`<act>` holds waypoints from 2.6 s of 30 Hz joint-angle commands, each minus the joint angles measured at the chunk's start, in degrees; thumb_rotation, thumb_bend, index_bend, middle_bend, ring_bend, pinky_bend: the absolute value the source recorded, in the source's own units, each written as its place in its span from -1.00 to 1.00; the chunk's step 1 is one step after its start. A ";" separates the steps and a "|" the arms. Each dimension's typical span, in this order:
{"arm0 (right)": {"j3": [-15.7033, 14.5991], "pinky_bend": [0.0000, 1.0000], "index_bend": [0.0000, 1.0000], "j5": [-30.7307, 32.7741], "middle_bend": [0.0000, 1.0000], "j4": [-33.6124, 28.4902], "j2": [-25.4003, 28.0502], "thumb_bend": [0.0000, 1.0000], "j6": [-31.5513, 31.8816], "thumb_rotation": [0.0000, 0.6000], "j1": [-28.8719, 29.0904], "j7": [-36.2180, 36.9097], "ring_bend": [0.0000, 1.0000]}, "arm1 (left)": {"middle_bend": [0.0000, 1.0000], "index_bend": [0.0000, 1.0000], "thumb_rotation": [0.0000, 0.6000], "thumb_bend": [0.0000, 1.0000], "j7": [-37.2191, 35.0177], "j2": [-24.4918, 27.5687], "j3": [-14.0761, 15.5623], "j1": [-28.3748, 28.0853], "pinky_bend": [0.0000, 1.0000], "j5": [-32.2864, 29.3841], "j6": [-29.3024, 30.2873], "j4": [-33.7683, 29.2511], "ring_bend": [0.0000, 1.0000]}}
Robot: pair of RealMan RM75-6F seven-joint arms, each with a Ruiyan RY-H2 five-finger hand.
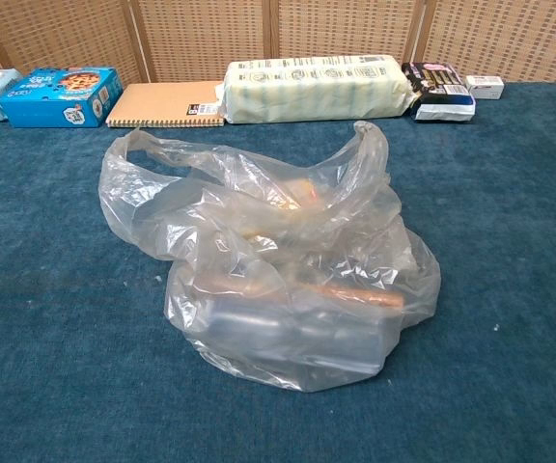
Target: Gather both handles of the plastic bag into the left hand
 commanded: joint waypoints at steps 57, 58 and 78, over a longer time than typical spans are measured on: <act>-1.20 -0.35 -0.39 -2.25 -0.23 -0.29 2.28 -0.60 8.20 -0.19 -6.11 2.90 -0.25 | -0.54 -0.53 -1.00 -1.00 -11.35 2.17 -2.81 -25.99 -0.57 -8.40 -40.60 -8.26 -0.61; -1.20 -0.35 -0.39 -2.24 -0.23 -0.20 2.27 -0.60 8.26 -0.19 -6.18 3.01 -0.25 | -0.54 -0.53 -1.00 -1.00 -11.25 1.76 -2.96 -26.45 -0.57 -8.67 -41.01 -8.11 -0.61; -0.82 -0.35 -0.39 -1.40 -0.23 2.56 1.41 -0.60 8.41 -0.19 -7.17 5.94 -0.25 | -0.54 -0.53 -1.00 -1.00 -31.26 -7.31 -10.57 -33.84 -0.53 -12.22 -46.58 -7.83 -0.61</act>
